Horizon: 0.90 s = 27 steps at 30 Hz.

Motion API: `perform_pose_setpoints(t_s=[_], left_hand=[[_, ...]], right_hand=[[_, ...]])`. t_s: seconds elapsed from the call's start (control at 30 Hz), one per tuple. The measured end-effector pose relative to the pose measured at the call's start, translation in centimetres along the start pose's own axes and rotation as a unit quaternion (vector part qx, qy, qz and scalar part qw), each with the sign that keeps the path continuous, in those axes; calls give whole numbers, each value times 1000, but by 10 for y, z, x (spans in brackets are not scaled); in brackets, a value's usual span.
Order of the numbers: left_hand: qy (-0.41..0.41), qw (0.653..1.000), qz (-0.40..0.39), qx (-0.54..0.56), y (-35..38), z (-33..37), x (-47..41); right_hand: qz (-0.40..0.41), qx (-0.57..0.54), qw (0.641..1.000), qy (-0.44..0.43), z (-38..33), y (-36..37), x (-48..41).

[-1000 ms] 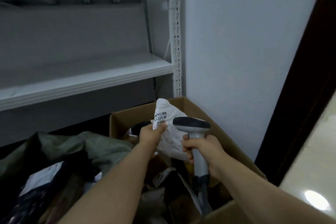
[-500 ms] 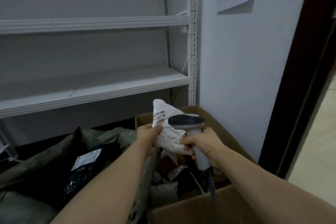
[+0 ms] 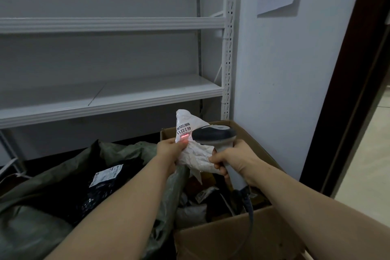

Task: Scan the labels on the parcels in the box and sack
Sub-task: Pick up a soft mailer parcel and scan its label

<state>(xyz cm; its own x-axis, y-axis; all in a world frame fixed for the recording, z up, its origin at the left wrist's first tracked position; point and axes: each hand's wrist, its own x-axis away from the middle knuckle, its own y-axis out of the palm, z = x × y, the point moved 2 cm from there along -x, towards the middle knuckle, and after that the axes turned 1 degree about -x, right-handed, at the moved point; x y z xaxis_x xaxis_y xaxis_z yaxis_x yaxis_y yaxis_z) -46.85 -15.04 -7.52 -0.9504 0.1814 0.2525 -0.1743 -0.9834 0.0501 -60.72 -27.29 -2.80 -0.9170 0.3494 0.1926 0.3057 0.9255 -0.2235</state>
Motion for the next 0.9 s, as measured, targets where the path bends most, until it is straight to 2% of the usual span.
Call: perform_pose_setpoints(t_s=[0.4,0.47,0.53,0.6,0.7,0.77,0.83,0.9], left_hand=[[0,1000,1,10,-11,1,-3],[0,1000,21,19,-15,1,-6],[17,996,81,39,-26,0,-10],[60,981,177,53,-45,-1,-15],[100,933,334,90,-81,1,-19],[82,904,410,87,-106,0,-25],[22,904,422,-57,-127,-6,-25],[-50,891,383,-240,-136,-14,-20]], right_hand=[[-2,-3,1000,-9,-2,8,-4],[-3,-6,1000,-11,-2,10,-4],[2,-13,1000,-17,-1,13,-7],[8,-33,999,-19,0,18,-10],[13,-74,997,2,4,27,-19],[14,-93,995,15,7,34,-26],[19,-107,994,26,10,38,-32],[24,-118,992,39,15,41,-37]])
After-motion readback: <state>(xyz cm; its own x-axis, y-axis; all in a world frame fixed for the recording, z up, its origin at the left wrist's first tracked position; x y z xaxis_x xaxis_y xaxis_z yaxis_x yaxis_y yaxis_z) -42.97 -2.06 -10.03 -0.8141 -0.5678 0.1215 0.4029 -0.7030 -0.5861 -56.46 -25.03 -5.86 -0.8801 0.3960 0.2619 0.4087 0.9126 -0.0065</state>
